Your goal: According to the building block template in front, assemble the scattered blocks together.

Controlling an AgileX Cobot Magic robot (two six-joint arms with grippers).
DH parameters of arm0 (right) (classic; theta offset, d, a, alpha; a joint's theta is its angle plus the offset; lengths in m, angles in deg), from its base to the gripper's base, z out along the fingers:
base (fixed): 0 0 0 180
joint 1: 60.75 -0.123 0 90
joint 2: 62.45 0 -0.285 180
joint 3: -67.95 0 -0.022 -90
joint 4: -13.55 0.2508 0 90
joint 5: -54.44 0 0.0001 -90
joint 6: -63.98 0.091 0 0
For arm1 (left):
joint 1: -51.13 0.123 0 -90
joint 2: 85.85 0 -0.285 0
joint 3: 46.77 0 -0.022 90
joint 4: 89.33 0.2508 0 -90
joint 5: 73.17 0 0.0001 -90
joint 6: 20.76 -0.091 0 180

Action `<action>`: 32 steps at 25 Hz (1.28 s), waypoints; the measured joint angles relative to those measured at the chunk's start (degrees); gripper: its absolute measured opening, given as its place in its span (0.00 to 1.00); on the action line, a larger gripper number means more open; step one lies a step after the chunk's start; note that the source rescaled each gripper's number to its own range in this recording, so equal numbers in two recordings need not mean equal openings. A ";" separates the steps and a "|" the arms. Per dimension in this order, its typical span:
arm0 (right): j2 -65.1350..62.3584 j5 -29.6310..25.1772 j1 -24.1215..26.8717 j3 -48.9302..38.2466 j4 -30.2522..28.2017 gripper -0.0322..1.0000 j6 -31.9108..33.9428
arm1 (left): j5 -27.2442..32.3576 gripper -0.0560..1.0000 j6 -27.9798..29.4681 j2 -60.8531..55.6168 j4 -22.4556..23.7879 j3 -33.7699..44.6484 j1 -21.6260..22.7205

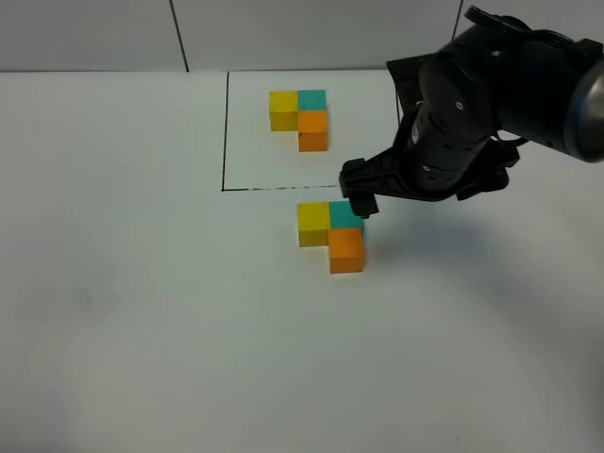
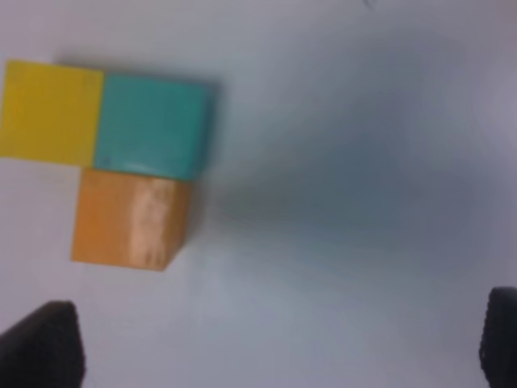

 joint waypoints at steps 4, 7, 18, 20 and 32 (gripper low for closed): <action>-2.29 2.90 2.05 -5.70 0.00 1.00 -0.60 | 0.00 0.77 0.00 0.00 0.00 0.00 0.00; -2.37 3.72 5.34 -6.71 0.05 0.99 -2.45 | 0.00 0.77 0.00 0.00 0.00 0.00 0.00; -7.27 3.41 22.95 -8.75 0.17 0.99 -12.46 | 0.00 0.77 -0.05 0.00 0.00 0.00 0.00; -10.66 4.25 23.95 -10.66 0.22 0.99 -13.74 | 0.00 0.77 -0.05 0.00 0.00 0.00 0.00; -38.01 3.07 27.89 -27.61 1.84 0.99 -16.37 | 0.00 0.77 -0.05 0.00 0.00 0.00 0.00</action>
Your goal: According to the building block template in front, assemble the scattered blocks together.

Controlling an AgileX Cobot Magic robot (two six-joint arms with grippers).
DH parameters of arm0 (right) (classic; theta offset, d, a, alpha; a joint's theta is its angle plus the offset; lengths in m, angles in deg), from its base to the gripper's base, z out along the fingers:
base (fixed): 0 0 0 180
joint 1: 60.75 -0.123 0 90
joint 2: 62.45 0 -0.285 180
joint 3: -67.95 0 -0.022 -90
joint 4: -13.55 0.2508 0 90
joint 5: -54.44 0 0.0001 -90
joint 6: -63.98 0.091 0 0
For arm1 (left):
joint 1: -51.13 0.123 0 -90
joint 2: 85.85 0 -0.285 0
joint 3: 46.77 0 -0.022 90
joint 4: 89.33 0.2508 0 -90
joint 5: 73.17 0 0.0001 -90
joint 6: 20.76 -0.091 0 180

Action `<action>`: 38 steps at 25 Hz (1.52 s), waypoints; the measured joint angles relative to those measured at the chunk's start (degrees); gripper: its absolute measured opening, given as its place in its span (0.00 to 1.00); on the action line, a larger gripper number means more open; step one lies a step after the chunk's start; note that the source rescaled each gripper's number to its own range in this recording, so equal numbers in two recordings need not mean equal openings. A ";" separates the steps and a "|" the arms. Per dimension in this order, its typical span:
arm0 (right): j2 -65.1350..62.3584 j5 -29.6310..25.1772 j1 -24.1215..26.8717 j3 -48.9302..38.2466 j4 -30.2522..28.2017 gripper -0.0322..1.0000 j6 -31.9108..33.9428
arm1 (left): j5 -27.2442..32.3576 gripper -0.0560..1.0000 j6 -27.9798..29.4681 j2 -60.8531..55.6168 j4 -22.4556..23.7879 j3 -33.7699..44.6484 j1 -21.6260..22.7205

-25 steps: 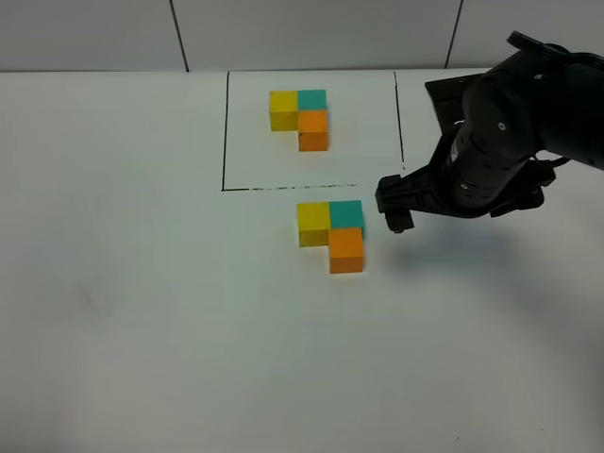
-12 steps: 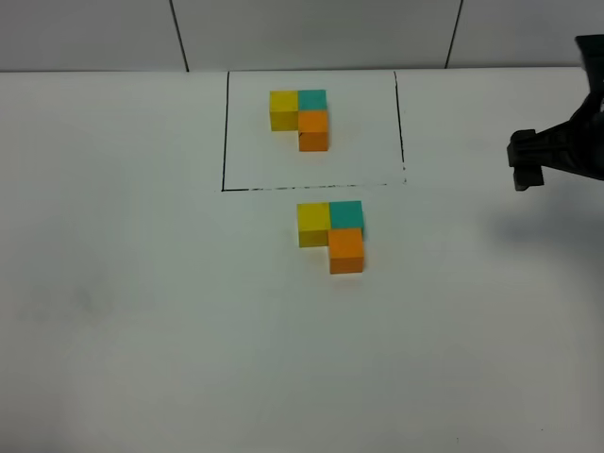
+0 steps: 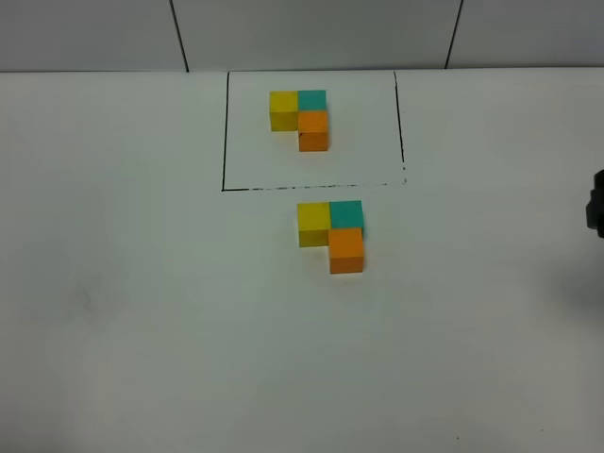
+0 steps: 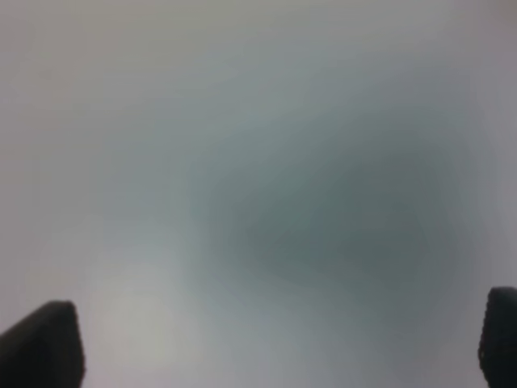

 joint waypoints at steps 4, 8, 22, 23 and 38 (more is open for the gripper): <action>-11.98 -2.58 0.00 -6.28 3.36 0.99 -3.05 | 0.00 0.77 0.00 0.00 0.00 0.00 0.00; -23.59 -5.14 0.00 -11.43 5.06 0.99 -4.20 | 0.00 0.77 0.00 0.00 0.00 0.00 0.00; -46.03 -16.10 -4.32 -14.52 6.13 0.99 -4.36 | 0.00 0.77 0.00 0.00 0.00 0.00 0.00; -47.14 -16.10 -4.32 -15.18 6.07 0.99 -4.36 | 0.00 0.77 0.00 0.00 0.00 0.00 0.00; -61.83 -13.66 -4.32 -19.96 5.96 0.96 -6.84 | 0.00 0.77 0.00 0.00 0.00 0.00 0.00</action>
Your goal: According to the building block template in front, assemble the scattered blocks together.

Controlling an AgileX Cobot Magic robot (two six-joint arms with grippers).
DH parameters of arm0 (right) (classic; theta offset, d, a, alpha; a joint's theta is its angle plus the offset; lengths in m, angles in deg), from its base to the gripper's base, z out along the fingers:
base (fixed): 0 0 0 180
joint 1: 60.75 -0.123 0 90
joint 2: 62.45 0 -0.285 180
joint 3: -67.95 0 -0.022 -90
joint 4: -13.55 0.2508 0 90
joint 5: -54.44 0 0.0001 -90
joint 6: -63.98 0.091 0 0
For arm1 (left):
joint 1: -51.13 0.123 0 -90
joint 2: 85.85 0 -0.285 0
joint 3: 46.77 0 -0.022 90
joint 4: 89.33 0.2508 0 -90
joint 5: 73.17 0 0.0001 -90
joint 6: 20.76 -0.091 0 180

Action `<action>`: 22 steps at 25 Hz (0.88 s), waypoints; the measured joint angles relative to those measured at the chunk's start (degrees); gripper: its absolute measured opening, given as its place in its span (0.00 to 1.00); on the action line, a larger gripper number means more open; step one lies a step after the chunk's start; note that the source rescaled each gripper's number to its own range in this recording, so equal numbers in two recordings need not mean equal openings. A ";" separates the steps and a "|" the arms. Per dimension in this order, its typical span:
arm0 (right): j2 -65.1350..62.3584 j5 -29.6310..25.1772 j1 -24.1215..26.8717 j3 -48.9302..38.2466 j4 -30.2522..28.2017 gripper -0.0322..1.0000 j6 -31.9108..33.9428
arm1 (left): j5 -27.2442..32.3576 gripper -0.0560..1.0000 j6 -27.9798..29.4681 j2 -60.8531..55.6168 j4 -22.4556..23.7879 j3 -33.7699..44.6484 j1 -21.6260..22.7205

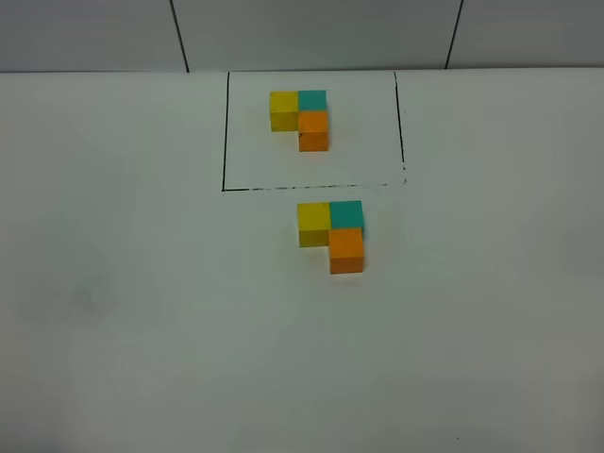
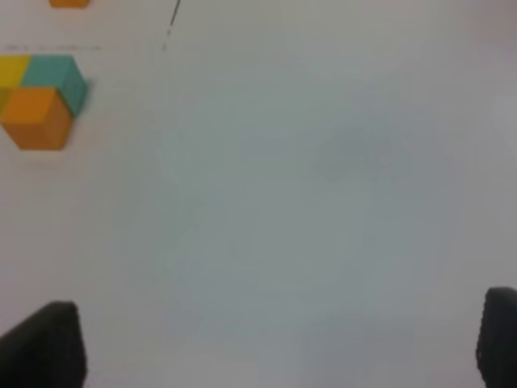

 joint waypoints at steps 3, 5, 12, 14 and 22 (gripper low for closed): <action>-2.83 0.00 0.00 -0.05 0.04 0.95 -0.05 | 0.00 0.77 0.00 0.00 0.00 0.00 0.00; -2.80 0.00 0.00 -0.05 0.07 0.94 -0.11 | 0.00 0.77 0.13 0.00 0.05 0.00 0.00; -2.80 0.00 0.46 -0.05 0.11 0.93 -0.11 | 0.00 0.77 0.08 0.00 0.05 0.00 0.00; -2.80 0.00 1.73 -0.05 0.06 0.92 -0.04 | 0.00 0.77 0.08 0.00 0.05 0.00 0.00; -2.80 0.00 6.83 -0.05 -0.11 0.88 0.00 | 0.00 0.77 0.08 0.00 0.05 0.00 0.00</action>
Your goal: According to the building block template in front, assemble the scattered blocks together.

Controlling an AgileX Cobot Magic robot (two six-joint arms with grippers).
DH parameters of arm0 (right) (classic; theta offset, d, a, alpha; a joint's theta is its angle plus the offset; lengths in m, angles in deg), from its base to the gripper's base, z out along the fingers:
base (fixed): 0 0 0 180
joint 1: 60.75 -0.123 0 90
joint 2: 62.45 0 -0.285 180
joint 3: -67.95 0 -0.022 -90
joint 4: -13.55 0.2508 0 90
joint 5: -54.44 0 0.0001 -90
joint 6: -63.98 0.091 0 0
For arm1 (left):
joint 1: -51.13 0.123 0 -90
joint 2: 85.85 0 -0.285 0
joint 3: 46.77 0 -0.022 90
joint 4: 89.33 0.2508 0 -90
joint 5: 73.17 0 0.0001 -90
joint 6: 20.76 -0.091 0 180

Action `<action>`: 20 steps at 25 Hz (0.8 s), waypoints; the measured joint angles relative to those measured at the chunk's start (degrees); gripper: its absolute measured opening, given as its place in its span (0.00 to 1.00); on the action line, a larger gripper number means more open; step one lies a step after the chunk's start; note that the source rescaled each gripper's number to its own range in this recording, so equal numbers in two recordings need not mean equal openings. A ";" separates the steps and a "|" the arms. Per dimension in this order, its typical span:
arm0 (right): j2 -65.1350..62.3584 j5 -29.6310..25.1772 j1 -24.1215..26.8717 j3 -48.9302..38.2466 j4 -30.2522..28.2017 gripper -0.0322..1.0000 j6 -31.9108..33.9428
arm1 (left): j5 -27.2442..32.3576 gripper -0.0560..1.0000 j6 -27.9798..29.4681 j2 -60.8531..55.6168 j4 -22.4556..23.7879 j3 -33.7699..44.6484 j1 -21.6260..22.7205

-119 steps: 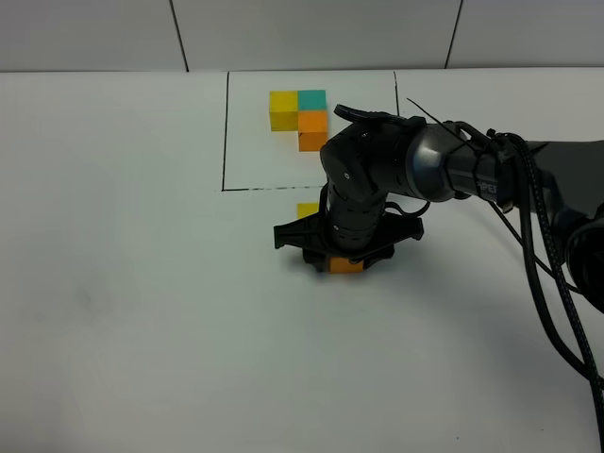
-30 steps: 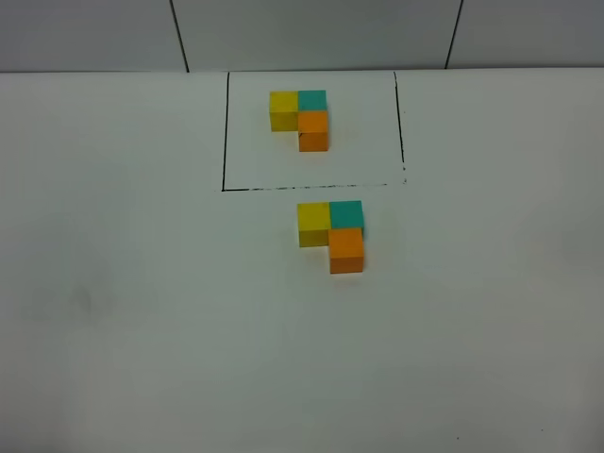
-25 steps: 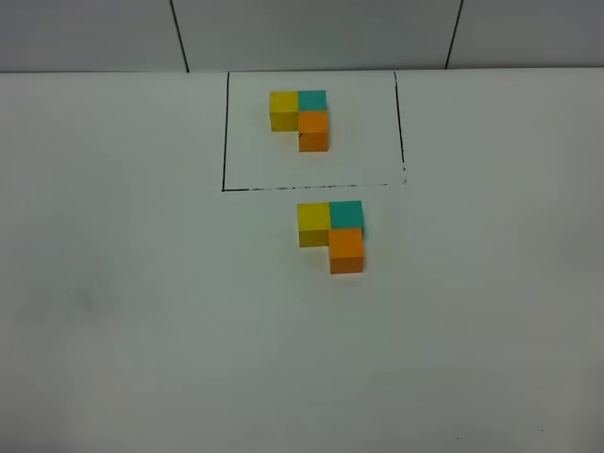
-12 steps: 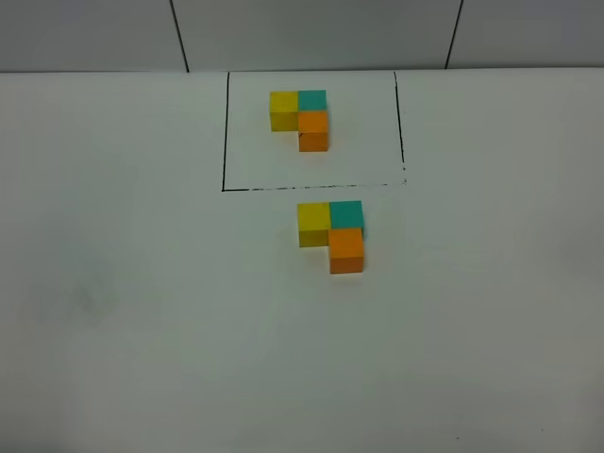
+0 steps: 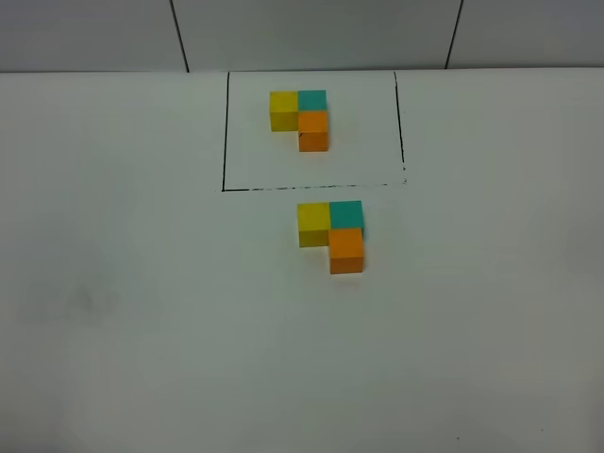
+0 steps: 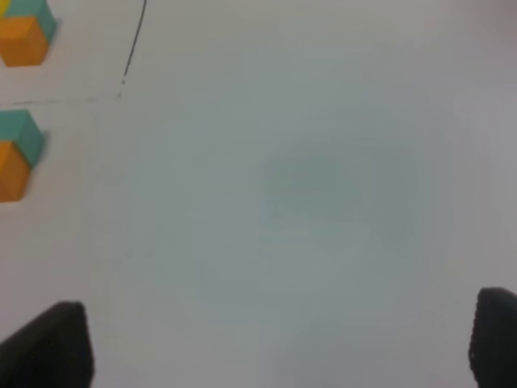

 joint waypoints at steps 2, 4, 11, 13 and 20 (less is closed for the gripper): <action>0.00 0.00 0.61 0.00 -0.11 0.87 0.00 | 0.00 0.77 0.00 0.00 0.00 0.00 0.00; 0.00 0.00 0.77 0.00 -0.21 0.85 0.00 | 0.00 0.77 0.00 0.00 0.00 0.00 0.00; 0.00 0.00 0.83 0.00 -0.54 0.83 0.00 | 0.00 0.76 0.00 0.00 0.00 0.00 0.00; 0.00 0.00 0.83 0.00 -0.54 0.82 0.00 | 0.00 0.76 0.00 0.00 0.00 0.00 0.00; 0.00 0.00 0.83 0.00 -0.54 0.76 -0.08 | 0.00 0.76 0.00 0.00 0.00 0.00 0.00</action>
